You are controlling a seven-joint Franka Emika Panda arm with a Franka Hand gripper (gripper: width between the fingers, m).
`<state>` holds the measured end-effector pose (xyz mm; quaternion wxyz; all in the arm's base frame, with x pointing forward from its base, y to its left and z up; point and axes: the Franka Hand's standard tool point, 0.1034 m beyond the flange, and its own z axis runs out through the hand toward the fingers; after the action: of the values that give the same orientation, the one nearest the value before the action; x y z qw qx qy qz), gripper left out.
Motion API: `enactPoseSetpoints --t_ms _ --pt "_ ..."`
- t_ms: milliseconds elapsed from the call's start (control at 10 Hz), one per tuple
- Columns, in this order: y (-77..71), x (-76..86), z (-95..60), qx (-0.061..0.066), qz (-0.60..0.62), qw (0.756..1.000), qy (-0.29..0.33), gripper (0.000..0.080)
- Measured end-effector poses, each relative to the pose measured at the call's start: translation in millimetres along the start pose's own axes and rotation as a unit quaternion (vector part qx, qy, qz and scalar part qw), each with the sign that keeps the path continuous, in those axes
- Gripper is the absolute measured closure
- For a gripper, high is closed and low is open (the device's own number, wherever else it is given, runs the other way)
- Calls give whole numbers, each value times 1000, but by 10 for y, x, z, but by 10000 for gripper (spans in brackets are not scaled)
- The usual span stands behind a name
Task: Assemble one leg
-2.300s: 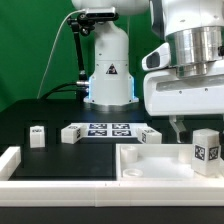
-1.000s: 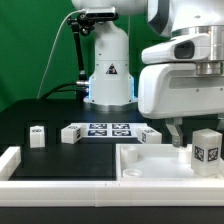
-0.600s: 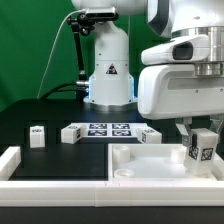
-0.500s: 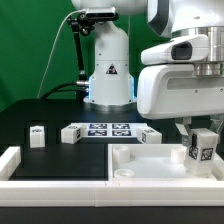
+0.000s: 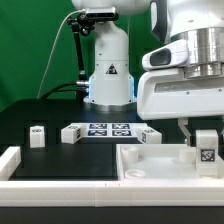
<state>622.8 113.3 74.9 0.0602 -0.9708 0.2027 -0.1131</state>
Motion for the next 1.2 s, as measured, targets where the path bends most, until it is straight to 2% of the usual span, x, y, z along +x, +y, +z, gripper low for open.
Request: enactPoseSetpoints --t_ms 200,400,600,700,800,900,1000,1100,1200 --pt "14 -14 -1 2 92 996 -1 507" --pt "5 -60 -3 3 230 973 -5 505" --pt "3 -68 -5 1 293 956 -5 504" --pt "2 -68 -7 -1 295 955 -10 504" --pt "-3 -74 -4 0 288 958 -10 431" --pt "0 -78 1 0 276 961 -10 431" --pt "2 -79 3 0 276 961 -11 234" --pt "4 -88 9 -2 258 966 -12 234" --pt "0 -105 25 -4 206 978 -12 167"
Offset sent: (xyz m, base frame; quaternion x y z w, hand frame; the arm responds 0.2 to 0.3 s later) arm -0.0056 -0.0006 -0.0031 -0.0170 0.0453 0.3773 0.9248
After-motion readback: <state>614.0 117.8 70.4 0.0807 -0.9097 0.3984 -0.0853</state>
